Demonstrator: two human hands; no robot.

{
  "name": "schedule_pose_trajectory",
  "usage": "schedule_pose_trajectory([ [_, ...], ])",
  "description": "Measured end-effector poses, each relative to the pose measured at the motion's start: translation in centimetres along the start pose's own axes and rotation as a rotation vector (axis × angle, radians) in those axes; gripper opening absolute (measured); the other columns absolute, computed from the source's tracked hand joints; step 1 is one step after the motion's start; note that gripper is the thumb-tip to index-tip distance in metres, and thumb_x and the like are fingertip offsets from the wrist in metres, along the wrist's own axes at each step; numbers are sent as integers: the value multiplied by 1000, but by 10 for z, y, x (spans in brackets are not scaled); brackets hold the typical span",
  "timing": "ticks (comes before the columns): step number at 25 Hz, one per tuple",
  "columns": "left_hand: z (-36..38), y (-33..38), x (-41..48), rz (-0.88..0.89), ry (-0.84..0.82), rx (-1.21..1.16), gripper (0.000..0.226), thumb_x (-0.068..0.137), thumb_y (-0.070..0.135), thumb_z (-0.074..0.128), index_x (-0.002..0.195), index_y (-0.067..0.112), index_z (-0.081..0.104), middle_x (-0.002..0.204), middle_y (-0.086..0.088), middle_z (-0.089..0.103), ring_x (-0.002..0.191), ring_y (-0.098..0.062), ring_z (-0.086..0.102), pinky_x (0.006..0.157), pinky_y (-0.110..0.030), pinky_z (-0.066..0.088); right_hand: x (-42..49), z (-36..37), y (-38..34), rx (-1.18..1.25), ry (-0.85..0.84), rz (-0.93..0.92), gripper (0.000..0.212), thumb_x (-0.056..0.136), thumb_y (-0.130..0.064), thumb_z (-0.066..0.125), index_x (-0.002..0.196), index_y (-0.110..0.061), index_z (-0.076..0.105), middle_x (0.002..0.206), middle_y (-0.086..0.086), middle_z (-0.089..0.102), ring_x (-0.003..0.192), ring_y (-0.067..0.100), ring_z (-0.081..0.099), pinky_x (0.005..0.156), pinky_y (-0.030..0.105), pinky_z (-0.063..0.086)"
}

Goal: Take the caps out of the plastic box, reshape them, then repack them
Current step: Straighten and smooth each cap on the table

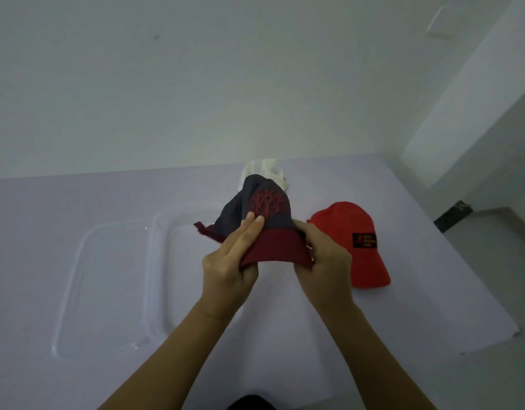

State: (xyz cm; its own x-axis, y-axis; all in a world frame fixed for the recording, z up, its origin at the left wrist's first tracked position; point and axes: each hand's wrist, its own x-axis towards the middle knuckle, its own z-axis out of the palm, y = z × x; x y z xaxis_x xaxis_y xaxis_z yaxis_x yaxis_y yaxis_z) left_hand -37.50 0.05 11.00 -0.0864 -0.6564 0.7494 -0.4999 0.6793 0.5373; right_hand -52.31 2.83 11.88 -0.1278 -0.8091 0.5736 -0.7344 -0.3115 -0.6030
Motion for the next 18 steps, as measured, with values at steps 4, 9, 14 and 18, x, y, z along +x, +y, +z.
schedule_pose_trajectory([
  [4,13,19,6,11,-183,135,39,80,13,53,116,10,65,112,-13,70,88,-20,72,66,-14,51,12,-43,36,-231,3,-172,43,82,-8,52,125,-6,58,122,13,63,111,18,58,90,27,51],
  [9,41,70,11,-173,-181,105,42,79,27,52,114,11,66,109,-11,72,85,-20,72,76,-12,49,13,-57,57,-244,119,-252,35,83,-6,56,117,-2,63,110,16,69,108,29,64,88,37,55],
  [14,58,60,15,150,-53,310,35,77,16,70,109,4,67,112,-14,67,100,-22,67,79,-27,54,13,-64,54,-190,74,-252,42,83,-13,60,123,1,57,117,18,66,105,31,66,84,34,56],
  [18,70,65,13,257,42,263,35,81,13,67,114,6,56,114,-9,61,103,-22,63,88,-23,49,1,-64,51,-67,42,-226,46,98,-30,40,129,4,46,116,21,66,93,28,70,75,30,58],
])
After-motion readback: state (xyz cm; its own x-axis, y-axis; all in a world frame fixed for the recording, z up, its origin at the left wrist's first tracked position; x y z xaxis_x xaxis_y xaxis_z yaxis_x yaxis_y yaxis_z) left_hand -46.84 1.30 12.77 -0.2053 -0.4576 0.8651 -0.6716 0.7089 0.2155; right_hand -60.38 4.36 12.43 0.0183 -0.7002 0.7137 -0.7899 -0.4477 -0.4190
